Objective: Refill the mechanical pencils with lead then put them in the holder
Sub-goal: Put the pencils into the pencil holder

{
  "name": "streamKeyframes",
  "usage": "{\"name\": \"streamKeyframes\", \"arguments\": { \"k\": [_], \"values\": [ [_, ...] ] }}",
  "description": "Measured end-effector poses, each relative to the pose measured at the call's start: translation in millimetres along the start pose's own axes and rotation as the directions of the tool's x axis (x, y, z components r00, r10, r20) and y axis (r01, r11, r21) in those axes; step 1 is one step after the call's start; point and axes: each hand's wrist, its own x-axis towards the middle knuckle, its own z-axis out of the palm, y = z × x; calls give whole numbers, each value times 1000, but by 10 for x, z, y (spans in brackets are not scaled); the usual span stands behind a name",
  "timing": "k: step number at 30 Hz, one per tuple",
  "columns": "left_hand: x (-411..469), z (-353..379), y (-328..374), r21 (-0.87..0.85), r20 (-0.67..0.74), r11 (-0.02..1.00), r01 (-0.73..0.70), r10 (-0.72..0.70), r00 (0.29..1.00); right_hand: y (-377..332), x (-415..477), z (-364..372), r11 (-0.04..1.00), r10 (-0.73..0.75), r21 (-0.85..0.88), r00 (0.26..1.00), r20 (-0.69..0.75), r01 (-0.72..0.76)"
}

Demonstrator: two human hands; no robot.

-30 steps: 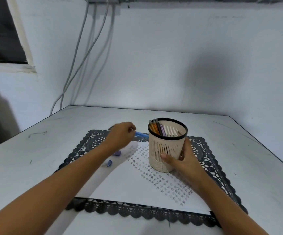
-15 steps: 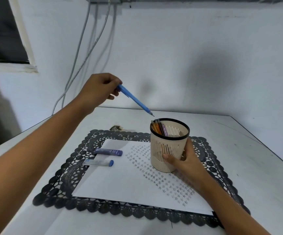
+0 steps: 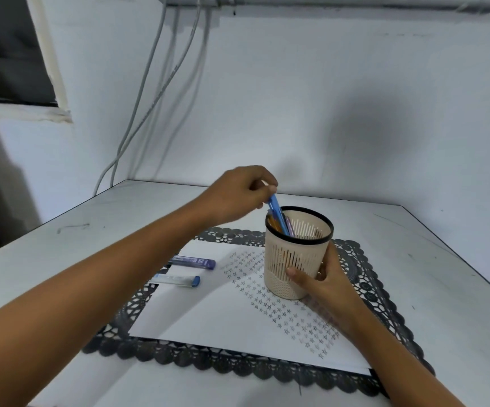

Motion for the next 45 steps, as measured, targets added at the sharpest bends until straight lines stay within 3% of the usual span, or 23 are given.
{"name": "streamKeyframes", "arguments": {
  "k": [9,14,17,20,24,26,36,39,42,45],
  "values": [
    [-21,213,-38,92,50,994,-54,50,998,-23,-9,10,1000,0,16,1000,-10,0],
    [-53,180,-158,38,-40,998,-40,41,998,-23,-17,6,1000,1,0,1000,-8,-1],
    [-130,64,-371,-23,-90,999,43,-45,995,-26,-22,5,1000,-7,-28,1000,-5,7],
    [-223,-70,-727,176,89,972,154,-171,981,-26,-18,3,1000,-11,-9,1000,0,11],
    [-400,-165,-1096,492,363,856,158,-367,856,-39,-20,12,1000,-1,31,1000,5,1],
    [-479,-166,-1188,505,387,849,153,-381,840,-40,-26,18,1000,-3,22,1000,2,3],
    [-420,-109,-1140,557,307,829,45,-256,917,-40,-40,32,1000,-13,12,1000,-4,13],
    [-332,-143,-953,444,212,894,59,-168,963,-45,-42,27,1000,-10,29,1000,-7,11],
    [-282,-192,-606,73,-2,991,108,-108,994,-38,-39,27,1000,1,28,1000,-4,-1],
    [-231,-187,-210,-85,-185,996,-9,-7,983,-40,-40,24,1000,-12,-10,1000,-8,12]
  ]
}}
